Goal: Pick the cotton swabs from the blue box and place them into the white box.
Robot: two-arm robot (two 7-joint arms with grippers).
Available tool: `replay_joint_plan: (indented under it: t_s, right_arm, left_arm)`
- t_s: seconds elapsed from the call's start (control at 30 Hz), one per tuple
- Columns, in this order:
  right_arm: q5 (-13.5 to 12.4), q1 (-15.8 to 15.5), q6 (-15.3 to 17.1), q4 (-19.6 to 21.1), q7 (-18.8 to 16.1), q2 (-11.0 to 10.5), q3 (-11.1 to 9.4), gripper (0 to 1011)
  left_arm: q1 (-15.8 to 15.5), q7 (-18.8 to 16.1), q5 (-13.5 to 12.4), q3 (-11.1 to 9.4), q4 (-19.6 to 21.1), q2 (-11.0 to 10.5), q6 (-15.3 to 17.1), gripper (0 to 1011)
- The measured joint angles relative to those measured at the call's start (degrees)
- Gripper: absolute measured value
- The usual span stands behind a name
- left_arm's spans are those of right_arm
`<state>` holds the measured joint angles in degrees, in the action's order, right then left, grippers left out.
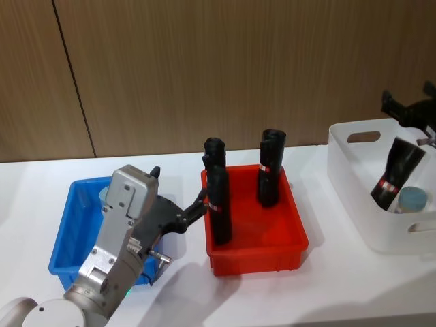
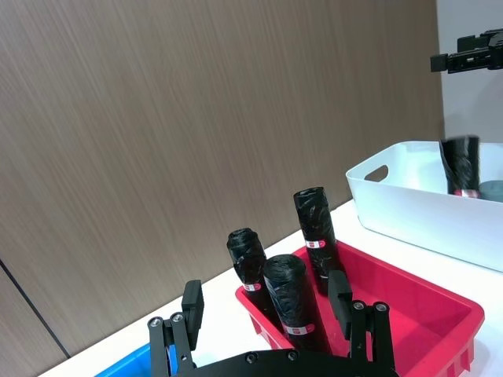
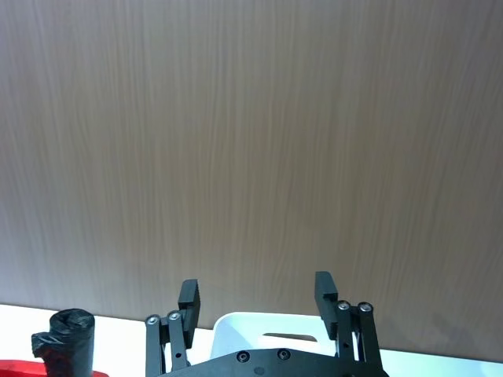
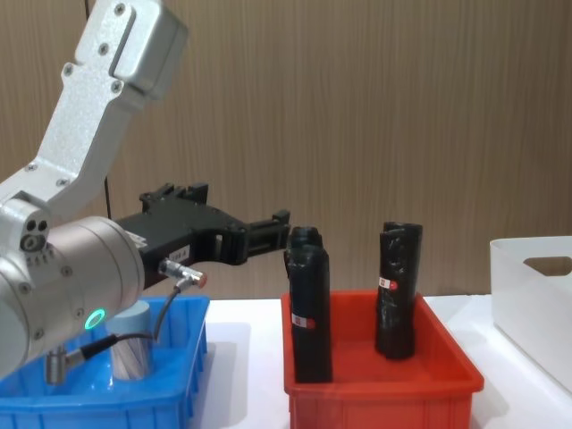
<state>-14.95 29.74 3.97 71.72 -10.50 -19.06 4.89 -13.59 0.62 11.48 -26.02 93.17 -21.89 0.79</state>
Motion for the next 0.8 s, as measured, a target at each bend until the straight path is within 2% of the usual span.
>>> replay_joint_plan:
  t_s: [0.03,0.13,0.8]
  right_arm:
    - [0.01,0.12,-0.24,-0.35,0.04,-0.03,-0.08,929]
    - [0.01,0.31,-0.7,-0.97,0.06,-0.09,-0.24,998]
    - [-0.13,0.72,-1.83,-2.5,0.1,-0.26,-0.7,1002]
  left_arm:
    - [0.0,0.0,0.0,0.0,0.0,0.0,0.0,1004]
    - [0.0,0.0,0.0,0.0,0.0,0.0,0.0,1004]
    - [0.0,0.0,0.0,0.0,0.0,0.0,0.0,1004]
